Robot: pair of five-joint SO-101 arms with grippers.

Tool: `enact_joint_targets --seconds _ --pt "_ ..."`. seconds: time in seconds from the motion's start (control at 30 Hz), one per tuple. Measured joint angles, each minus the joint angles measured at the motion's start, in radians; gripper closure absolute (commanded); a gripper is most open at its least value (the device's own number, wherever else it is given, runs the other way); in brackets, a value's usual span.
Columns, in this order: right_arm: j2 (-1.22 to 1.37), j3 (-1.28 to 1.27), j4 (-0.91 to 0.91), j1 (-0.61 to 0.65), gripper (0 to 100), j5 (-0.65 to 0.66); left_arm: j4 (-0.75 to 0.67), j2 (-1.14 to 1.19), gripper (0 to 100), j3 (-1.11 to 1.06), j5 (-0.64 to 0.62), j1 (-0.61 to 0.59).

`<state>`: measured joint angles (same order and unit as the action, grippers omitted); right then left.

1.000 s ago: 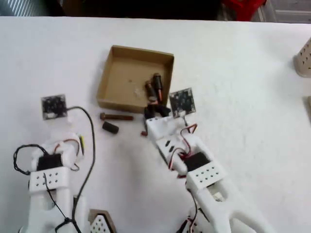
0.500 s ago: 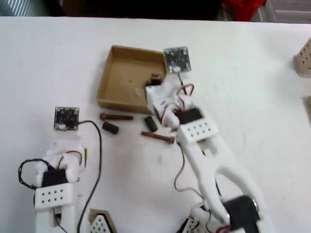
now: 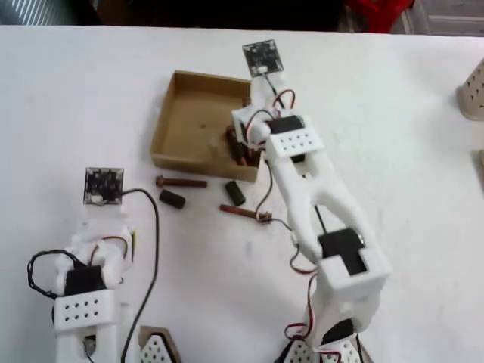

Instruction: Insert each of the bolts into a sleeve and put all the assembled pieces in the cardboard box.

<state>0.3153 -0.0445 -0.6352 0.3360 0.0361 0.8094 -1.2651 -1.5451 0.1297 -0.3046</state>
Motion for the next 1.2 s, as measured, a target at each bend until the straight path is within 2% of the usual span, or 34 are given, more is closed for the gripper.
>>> enact_joint_targets --seconds 0.17,0.4,0.67,1.03,1.1,1.2 --pt "0.169 0.129 0.0 -0.005 97.7 0.0 0.0 0.0 91 0.0 0.0 0.0" --pt "0.279 0.245 0.0 -0.035 84.4 0.0 0.0 0.0 91 0.0 0.0 0.0" --pt "0.282 0.273 -0.063 -0.035 84.4 0.002 0.0 0.0 91 0.0 0.043 0.0" --pt "0.087 0.282 -0.419 -0.054 84.8 0.011 0.0 0.0 91 0.0 0.043 0.0" --pt "0.034 0.282 -0.503 -0.055 88.4 0.011 0.0 0.0 91 0.0 0.043 0.0" --pt "-0.048 0.282 -0.609 -0.051 98.9 0.011 0.0 0.0 91 0.0 0.043 0.0"
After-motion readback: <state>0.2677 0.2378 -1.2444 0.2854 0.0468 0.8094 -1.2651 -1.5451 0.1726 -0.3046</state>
